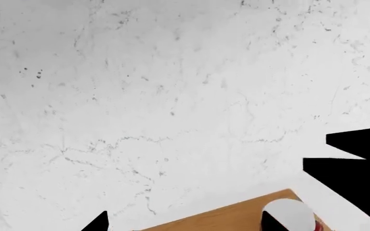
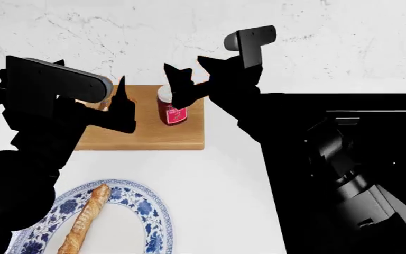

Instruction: From the different types of pastries on the counter, select a croissant and place it on the cutting board. Then retrieve a jar of jam from the cabinet and place it alongside the croissant on the cutting board.

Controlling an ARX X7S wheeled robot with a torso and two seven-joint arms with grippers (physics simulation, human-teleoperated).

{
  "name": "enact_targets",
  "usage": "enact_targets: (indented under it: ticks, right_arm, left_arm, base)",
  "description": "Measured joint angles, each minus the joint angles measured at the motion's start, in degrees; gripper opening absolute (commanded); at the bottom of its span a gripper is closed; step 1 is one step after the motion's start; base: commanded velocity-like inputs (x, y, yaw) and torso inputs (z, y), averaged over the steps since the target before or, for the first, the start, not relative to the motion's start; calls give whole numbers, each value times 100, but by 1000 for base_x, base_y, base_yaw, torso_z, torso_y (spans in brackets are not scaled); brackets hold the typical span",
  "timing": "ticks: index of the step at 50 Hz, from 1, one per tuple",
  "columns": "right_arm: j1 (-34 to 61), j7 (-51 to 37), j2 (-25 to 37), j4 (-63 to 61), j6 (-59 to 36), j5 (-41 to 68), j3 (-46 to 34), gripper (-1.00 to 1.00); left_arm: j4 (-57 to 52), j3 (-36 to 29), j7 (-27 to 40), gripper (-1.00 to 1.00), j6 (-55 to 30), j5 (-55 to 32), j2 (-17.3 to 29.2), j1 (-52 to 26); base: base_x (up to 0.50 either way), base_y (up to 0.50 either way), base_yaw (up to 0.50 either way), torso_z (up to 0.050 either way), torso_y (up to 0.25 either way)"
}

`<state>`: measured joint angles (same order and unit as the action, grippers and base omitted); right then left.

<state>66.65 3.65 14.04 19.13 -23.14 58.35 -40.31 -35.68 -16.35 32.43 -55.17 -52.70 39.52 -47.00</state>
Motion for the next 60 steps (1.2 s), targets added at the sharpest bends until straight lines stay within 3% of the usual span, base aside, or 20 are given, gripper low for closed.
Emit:
enact_targets:
  ticks: [22,41,51,60]
  right_arm:
    - [216,-687,1594,-1978,-894,910,607,100]
    - [-868,-1344,3880,-3540,-760,1980,1936,100]
    - [-2624,-1625,4972,-4142,87,2465,3425,100]
    - [-4666,-1665,4910,-4662,537,2707,5851,100]
  left_arm:
    - [-189,85,210,100,-150,-155,109,27]
    - [-238,205,623,100,-218,-30,197,114]
    - [-376,252,867,100,-182,109,223,178]
    - [-729,174,1114,100,-302,122,202,143]
  base:
    - [0,0,0,0,250]
    - [0,0,0,0,5]
    - [0,0,0,0,0]
    - [0,0,0,0,0]
